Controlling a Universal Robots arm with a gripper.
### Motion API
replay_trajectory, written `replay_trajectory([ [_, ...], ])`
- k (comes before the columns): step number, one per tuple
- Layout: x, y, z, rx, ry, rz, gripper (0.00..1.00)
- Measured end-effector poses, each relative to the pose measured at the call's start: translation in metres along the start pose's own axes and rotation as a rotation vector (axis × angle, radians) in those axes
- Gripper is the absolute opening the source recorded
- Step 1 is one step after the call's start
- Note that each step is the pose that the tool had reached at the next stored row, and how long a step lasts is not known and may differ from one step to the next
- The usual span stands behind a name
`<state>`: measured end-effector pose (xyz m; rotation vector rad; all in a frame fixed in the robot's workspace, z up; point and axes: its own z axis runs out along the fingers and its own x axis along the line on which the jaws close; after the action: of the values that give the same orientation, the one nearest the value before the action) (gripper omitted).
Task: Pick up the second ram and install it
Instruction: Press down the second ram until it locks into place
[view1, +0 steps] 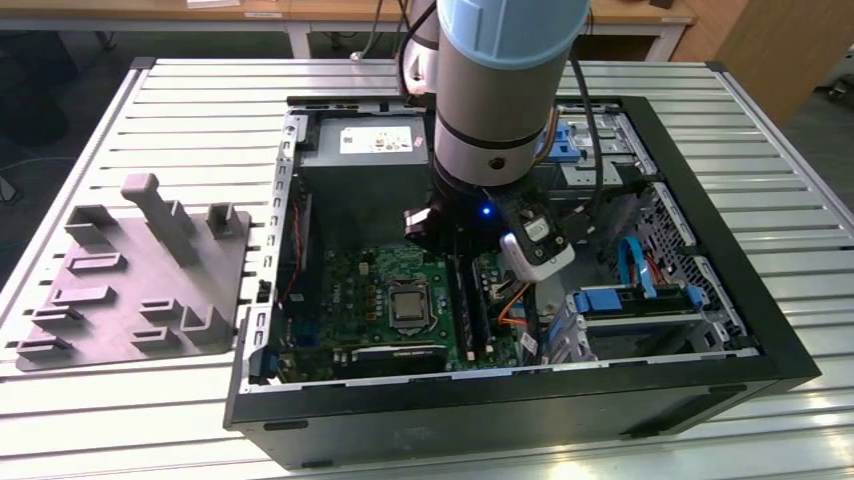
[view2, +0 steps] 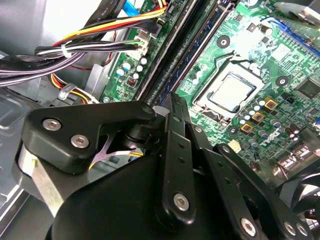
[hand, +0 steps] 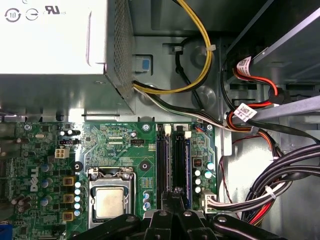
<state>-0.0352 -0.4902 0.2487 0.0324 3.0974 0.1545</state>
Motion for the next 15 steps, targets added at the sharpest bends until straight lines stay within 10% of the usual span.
replay_trajectory([
  [15,0.0003,0.0118,0.0021,0.0,0.0,0.0,0.1],
])
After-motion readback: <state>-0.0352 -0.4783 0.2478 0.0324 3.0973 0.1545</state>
